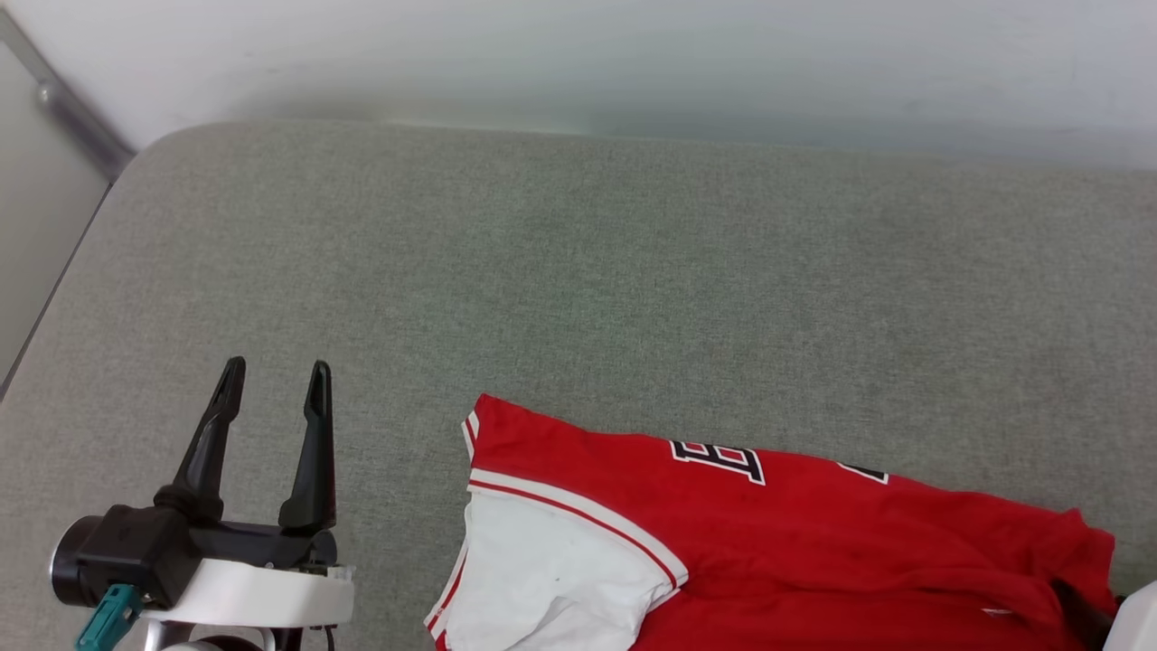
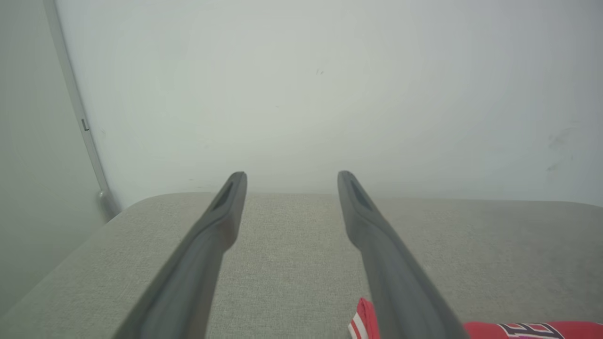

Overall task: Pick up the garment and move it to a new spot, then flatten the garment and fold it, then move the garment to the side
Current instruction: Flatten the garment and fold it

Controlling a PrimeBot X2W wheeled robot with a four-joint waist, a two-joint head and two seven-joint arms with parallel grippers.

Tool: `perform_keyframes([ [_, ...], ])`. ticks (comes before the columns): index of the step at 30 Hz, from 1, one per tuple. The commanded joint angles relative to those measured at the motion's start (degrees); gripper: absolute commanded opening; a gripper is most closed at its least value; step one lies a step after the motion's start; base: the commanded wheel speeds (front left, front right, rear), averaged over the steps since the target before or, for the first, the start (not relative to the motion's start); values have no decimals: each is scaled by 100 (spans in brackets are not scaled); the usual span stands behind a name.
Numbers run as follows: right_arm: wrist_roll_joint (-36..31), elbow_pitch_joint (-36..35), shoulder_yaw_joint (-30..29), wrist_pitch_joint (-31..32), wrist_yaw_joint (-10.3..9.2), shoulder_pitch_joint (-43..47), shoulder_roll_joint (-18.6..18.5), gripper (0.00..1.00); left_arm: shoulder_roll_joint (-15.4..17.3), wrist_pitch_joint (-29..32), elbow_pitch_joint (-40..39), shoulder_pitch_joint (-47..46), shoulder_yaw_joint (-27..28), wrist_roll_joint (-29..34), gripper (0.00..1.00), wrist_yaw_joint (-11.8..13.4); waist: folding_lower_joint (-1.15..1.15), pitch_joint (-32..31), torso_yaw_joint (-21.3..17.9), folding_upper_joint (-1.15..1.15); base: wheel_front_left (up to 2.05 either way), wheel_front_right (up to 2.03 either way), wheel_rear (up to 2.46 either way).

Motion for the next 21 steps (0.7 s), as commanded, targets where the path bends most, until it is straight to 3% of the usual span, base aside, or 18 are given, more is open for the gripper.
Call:
perform_keyframes([
  [1, -61, 134, -5, 4, -2, -138, -26, 100, -109, -33, 37, 39, 98, 101, 100, -133, 0, 78, 44, 0, 0, 0, 0],
  [10, -130, 990, 181, 114, -2, -228, -172, 100, -560, -33, 238, -154, 330, 469, 100, -641, 0, 350, 250, 0, 0, 0, 0],
  [19, 299, 1420, 840, 193, 39, -148, 87, 100, -747, -33, 385, -130, 438, 654, 100, -819, 0, 301, 338, 0, 0, 0, 0],
  [20, 293, 1438, 822, 170, 39, -153, 117, 71, -754, -32, 402, -122, 419, 651, 100, -823, 0, 272, 340, 0, 0, 0, 0],
  [21, 277, 1441, 801, 113, 39, -170, 137, 29, -750, -32, 414, -108, 401, 652, 100, -829, 0, 235, 336, 0, 0, 0, 0],
])
